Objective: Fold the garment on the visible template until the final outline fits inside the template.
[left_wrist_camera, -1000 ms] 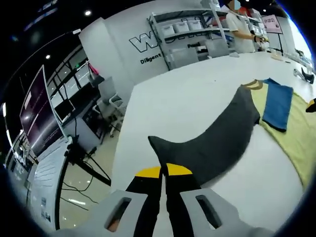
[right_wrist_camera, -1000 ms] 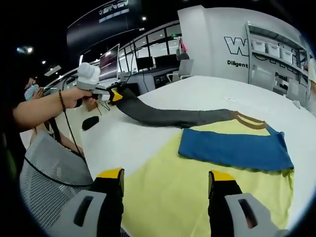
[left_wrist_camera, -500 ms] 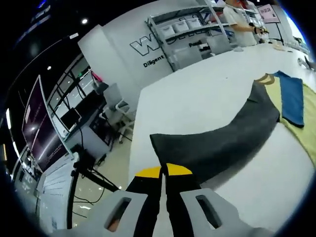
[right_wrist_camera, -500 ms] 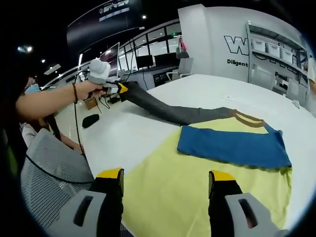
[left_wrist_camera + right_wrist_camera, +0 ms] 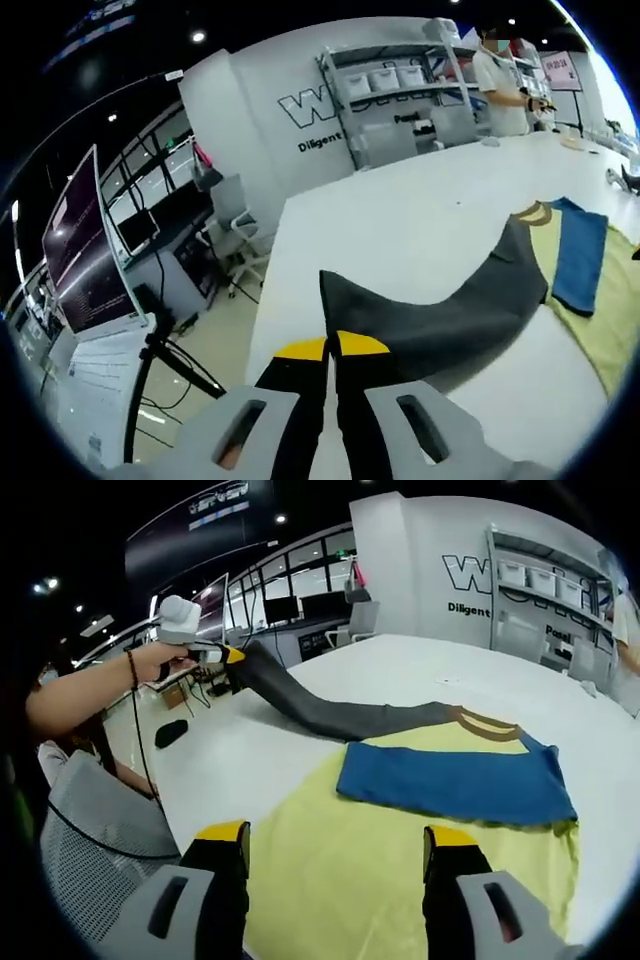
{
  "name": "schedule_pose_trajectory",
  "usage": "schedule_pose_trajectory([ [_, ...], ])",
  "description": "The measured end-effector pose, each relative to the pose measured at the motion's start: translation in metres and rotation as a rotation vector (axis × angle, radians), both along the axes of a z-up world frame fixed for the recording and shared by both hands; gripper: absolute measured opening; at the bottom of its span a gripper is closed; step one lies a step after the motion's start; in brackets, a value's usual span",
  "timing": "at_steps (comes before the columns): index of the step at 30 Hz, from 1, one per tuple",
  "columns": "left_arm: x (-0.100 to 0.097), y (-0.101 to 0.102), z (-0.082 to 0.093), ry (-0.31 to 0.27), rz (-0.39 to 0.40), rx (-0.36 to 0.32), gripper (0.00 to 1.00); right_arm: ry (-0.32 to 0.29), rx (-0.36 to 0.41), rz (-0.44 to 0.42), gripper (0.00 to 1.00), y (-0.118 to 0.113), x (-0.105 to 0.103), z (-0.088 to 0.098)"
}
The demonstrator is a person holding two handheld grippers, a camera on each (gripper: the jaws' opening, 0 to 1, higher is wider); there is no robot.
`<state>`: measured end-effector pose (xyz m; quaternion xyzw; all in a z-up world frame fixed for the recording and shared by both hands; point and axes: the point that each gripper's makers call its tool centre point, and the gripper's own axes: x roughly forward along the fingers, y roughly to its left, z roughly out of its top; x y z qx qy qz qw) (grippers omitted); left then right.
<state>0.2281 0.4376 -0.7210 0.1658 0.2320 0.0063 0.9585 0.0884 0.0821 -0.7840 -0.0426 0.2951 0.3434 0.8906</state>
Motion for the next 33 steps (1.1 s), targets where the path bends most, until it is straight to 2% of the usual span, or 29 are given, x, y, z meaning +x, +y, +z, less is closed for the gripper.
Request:
schedule_pose_trajectory([
  [3,-0.001,-0.003,0.004,-0.012,-0.005,-0.01,0.0,-0.006,-0.007,-0.005,0.69,-0.004,0.001,0.001],
  [6,-0.006,-0.007,0.004,-0.003,0.009,-0.043,0.0,-0.03,0.014,-0.013,0.7,-0.007,0.003,0.009],
  [7,-0.007,-0.012,0.005,-0.002,0.011,-0.081,0.0,-0.035,0.017,-0.015,0.72,-0.007,0.004,0.01],
  [8,-0.008,-0.013,0.007,-0.002,0.006,-0.073,0.0,-0.036,0.018,-0.015,0.73,-0.007,0.004,0.011],
  [10,-0.009,-0.02,0.013,-0.02,-0.006,-0.074,0.0,-0.039,0.014,-0.015,0.74,-0.009,0.005,0.012],
  [16,-0.009,-0.04,0.026,-0.058,-0.019,-0.134,0.0,-0.05,0.008,-0.018,0.74,-0.014,0.006,0.013],
  [18,-0.005,-0.053,0.031,-0.08,-0.05,-0.173,0.0,-0.054,0.0,-0.01,0.74,-0.015,0.005,0.013],
  [21,-0.003,-0.068,0.033,-0.076,-0.083,-0.162,0.0,-0.053,-0.008,-0.005,0.74,-0.017,0.005,0.015],
  [24,0.001,-0.083,0.037,-0.088,-0.109,-0.188,0.0,-0.058,-0.006,-0.004,0.74,-0.018,0.004,0.018],
  [29,0.006,-0.105,0.036,-0.092,-0.14,-0.205,0.0,-0.06,0.003,-0.008,0.74,-0.02,0.006,0.02],
  [32,0.009,-0.11,0.038,-0.102,-0.133,-0.221,0.0,-0.06,0.002,-0.008,0.73,-0.021,0.006,0.02],
  [33,0.011,-0.116,0.04,-0.112,-0.135,-0.243,0.0,-0.058,0.001,-0.007,0.74,-0.021,0.006,0.021],
])
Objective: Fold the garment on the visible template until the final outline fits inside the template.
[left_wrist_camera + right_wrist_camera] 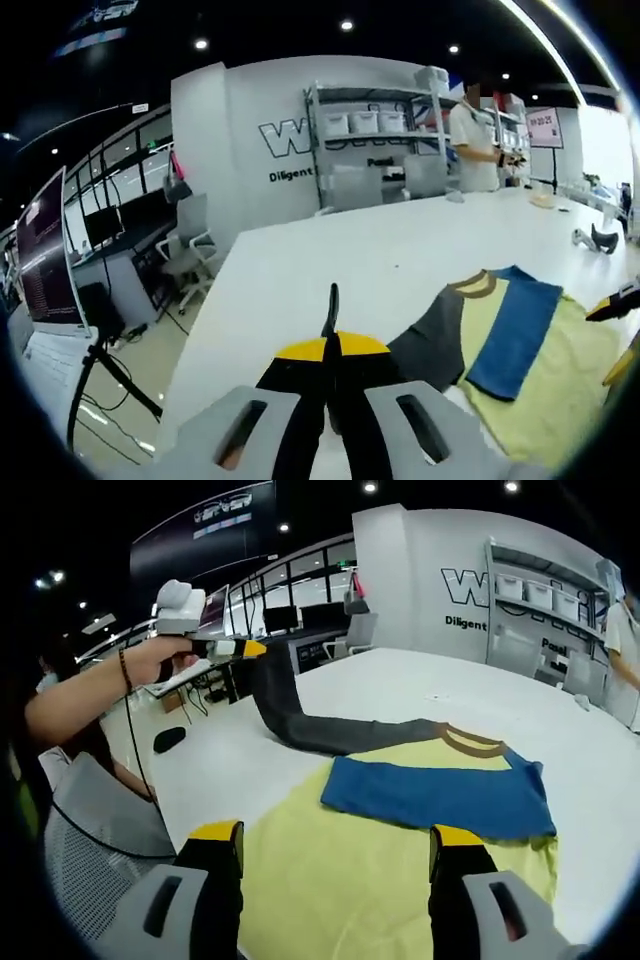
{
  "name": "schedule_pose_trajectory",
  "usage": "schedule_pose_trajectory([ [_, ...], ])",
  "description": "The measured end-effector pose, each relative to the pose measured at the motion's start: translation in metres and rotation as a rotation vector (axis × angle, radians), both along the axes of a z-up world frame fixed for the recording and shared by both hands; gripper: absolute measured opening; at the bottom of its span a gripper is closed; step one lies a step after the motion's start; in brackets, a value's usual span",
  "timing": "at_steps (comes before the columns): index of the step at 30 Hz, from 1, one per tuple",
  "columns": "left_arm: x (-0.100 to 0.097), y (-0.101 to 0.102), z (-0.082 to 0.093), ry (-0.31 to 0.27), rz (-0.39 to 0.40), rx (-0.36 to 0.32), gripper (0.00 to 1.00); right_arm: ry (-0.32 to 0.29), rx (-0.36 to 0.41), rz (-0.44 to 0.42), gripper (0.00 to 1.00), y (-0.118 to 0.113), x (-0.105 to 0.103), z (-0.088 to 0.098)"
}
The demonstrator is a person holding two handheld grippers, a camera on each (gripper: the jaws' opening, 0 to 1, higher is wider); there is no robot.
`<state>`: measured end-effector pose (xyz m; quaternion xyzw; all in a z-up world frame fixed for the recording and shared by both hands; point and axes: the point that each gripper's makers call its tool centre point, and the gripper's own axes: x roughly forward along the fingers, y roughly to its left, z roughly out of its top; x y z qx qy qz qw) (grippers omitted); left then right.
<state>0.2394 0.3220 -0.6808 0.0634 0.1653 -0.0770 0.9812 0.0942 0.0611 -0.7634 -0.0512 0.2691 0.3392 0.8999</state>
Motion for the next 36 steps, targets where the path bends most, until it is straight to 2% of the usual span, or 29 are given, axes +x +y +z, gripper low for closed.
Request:
schedule_pose_trajectory([
  [3,0.003,-0.012,0.005,-0.011,-0.005,-0.034,0.0,-0.004,0.002,0.001,0.73,-0.001,0.0,0.002],
  [8,0.006,-0.035,0.01,-0.028,-0.044,-0.041,0.0,-0.008,0.013,0.002,0.74,-0.001,0.001,0.002],
  [11,0.007,-0.054,0.013,-0.041,-0.085,-0.087,0.0,-0.009,0.014,0.004,0.74,-0.002,0.001,0.002],
  [14,0.008,-0.068,0.014,-0.044,-0.11,-0.071,0.0,-0.009,0.018,-0.001,0.74,-0.005,0.002,0.003],
  [18,0.01,-0.083,0.017,-0.045,-0.135,-0.09,0.0,-0.005,0.017,-0.005,0.74,-0.008,0.001,0.001],
  [27,0.018,-0.12,0.033,-0.069,-0.204,-0.14,0.0,0.0,0.016,-0.015,0.74,-0.013,0.0,0.0],
  [34,0.021,-0.154,0.048,-0.092,-0.278,-0.166,0.0,0.005,0.016,-0.029,0.74,-0.018,-0.001,-0.001],
  [36,0.022,-0.169,0.052,-0.094,-0.306,-0.178,0.0,0.007,0.016,-0.033,0.74,-0.019,-0.002,-0.002],
])
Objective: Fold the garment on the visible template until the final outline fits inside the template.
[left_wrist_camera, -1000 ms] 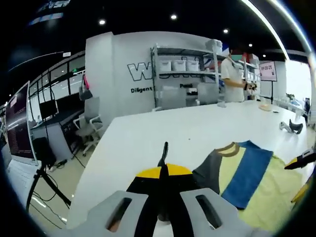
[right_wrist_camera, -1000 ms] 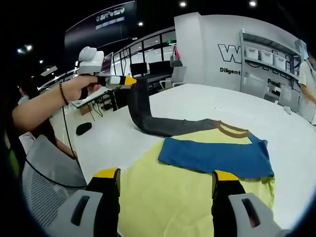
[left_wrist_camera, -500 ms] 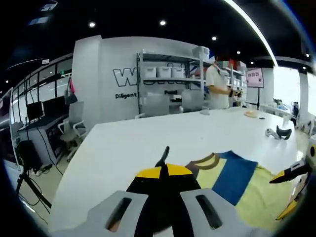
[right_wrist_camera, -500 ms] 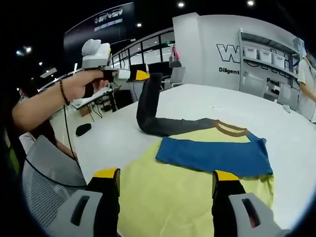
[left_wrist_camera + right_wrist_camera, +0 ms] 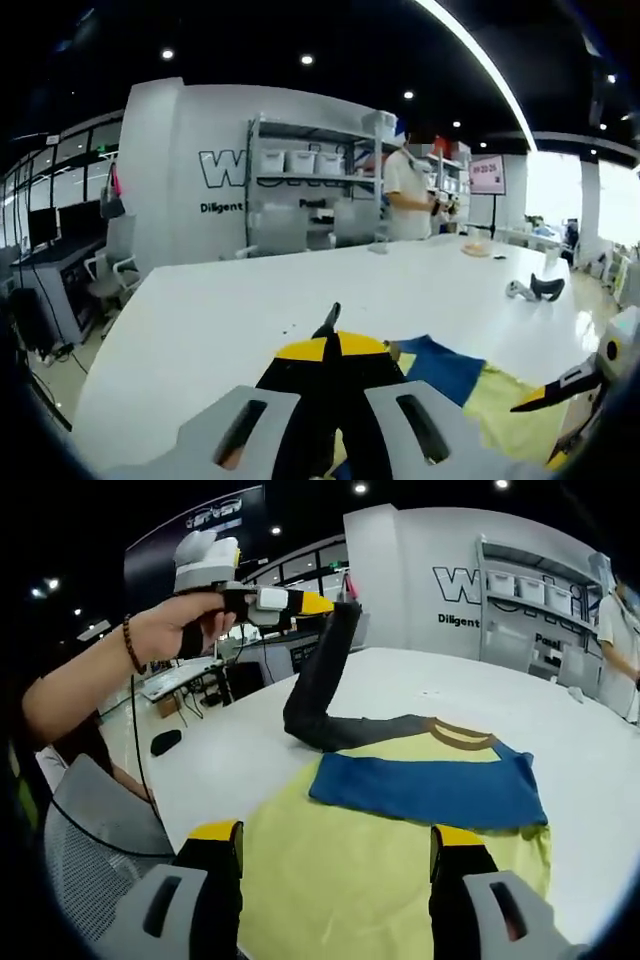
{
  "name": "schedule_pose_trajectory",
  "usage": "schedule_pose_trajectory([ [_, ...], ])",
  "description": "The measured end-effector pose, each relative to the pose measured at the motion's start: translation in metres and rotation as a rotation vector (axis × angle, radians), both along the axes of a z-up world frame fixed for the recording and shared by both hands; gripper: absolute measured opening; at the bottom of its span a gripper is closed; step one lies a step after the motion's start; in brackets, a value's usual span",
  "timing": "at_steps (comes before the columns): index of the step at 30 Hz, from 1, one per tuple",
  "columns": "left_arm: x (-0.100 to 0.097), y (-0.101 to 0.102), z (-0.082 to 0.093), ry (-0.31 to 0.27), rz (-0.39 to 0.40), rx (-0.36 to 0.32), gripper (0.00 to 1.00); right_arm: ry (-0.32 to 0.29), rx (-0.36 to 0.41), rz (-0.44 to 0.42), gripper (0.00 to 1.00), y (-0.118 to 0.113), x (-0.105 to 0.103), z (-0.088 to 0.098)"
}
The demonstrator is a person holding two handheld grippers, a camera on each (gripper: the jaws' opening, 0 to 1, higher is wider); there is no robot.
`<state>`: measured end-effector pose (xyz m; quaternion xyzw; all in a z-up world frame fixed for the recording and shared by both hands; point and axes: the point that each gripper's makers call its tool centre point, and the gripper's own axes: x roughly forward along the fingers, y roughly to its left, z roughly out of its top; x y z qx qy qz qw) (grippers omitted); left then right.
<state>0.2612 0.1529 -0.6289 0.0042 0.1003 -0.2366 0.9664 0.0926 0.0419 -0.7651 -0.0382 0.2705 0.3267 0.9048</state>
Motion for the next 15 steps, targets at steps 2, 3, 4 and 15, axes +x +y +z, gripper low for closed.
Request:
schedule_pose_trajectory([
  [2,0.0,-0.012,0.003,-0.009,-0.024,-0.008,0.0,0.004,-0.002,-0.004,0.74,-0.002,0.0,-0.001],
  [3,-0.001,-0.021,0.005,-0.012,-0.041,-0.01,0.0,0.004,-0.002,-0.006,0.74,-0.003,-0.001,-0.001],
  [4,-0.002,-0.031,0.006,-0.014,-0.061,-0.011,0.0,0.007,-0.003,-0.01,0.74,-0.005,-0.001,-0.002],
  [15,-0.011,-0.105,0.015,-0.04,-0.196,-0.015,0.0,0.025,-0.007,-0.038,0.74,-0.018,-0.002,-0.008],
])
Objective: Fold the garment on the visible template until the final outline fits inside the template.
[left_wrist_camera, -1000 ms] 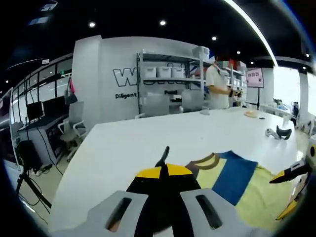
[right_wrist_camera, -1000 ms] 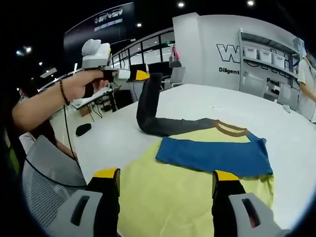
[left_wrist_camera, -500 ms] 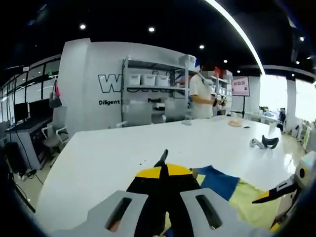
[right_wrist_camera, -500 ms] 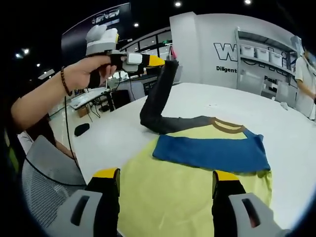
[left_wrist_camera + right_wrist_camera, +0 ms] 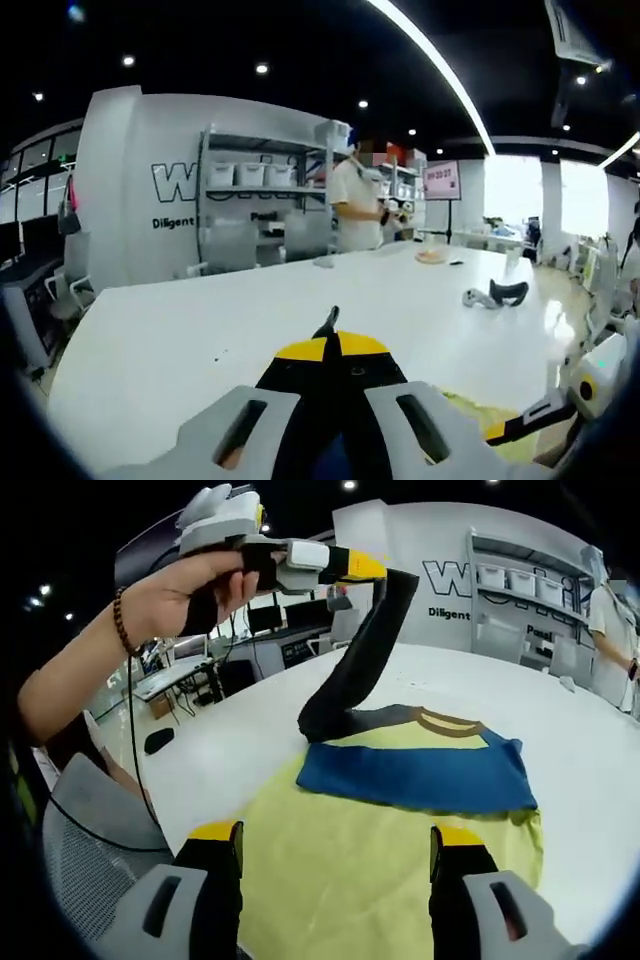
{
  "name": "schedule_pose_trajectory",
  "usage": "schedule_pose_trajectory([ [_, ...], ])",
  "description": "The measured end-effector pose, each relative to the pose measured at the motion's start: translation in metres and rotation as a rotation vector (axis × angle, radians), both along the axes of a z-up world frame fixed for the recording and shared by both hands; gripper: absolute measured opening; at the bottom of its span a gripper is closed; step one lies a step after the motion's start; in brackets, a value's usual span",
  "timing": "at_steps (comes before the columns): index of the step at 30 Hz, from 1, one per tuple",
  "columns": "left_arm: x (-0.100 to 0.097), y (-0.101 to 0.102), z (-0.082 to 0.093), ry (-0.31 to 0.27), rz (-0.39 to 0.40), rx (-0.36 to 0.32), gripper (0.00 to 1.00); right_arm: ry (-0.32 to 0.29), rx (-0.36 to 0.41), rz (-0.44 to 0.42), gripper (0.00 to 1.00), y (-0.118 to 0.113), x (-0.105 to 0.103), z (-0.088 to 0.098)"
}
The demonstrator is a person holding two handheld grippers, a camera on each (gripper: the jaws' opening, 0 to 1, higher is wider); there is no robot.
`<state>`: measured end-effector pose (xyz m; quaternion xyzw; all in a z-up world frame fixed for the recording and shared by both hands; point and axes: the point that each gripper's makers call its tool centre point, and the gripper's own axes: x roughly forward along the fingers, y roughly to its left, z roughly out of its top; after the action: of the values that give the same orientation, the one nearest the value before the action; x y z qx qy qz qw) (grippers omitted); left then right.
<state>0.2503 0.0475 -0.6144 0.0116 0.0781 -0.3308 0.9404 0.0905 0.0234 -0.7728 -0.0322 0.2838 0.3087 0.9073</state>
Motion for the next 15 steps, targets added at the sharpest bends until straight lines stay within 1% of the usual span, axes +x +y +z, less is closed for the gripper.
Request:
schedule_pose_trajectory([
  [3,0.0,-0.016,-0.003,-0.002,-0.021,-0.002,0.0,0.002,-0.001,-0.006,0.74,-0.003,0.0,0.0],
  [6,0.001,-0.03,-0.01,0.012,-0.038,-0.001,0.0,-0.003,-0.003,-0.01,0.74,-0.005,0.0,0.0],
  [9,0.003,-0.043,-0.017,0.039,-0.049,-0.026,0.0,0.004,-0.004,-0.016,0.74,-0.008,-0.001,-0.001],
  [10,0.003,-0.045,-0.019,0.043,-0.051,-0.028,0.0,0.009,-0.005,-0.019,0.74,-0.01,-0.001,-0.002],
  [11,0.004,-0.051,-0.023,0.056,-0.057,-0.038,0.0,0.011,-0.006,-0.02,0.74,-0.011,-0.002,-0.003],
  [15,0.009,-0.063,-0.038,0.088,-0.053,-0.041,0.0,0.019,-0.009,-0.024,0.75,-0.015,-0.003,-0.004],
])
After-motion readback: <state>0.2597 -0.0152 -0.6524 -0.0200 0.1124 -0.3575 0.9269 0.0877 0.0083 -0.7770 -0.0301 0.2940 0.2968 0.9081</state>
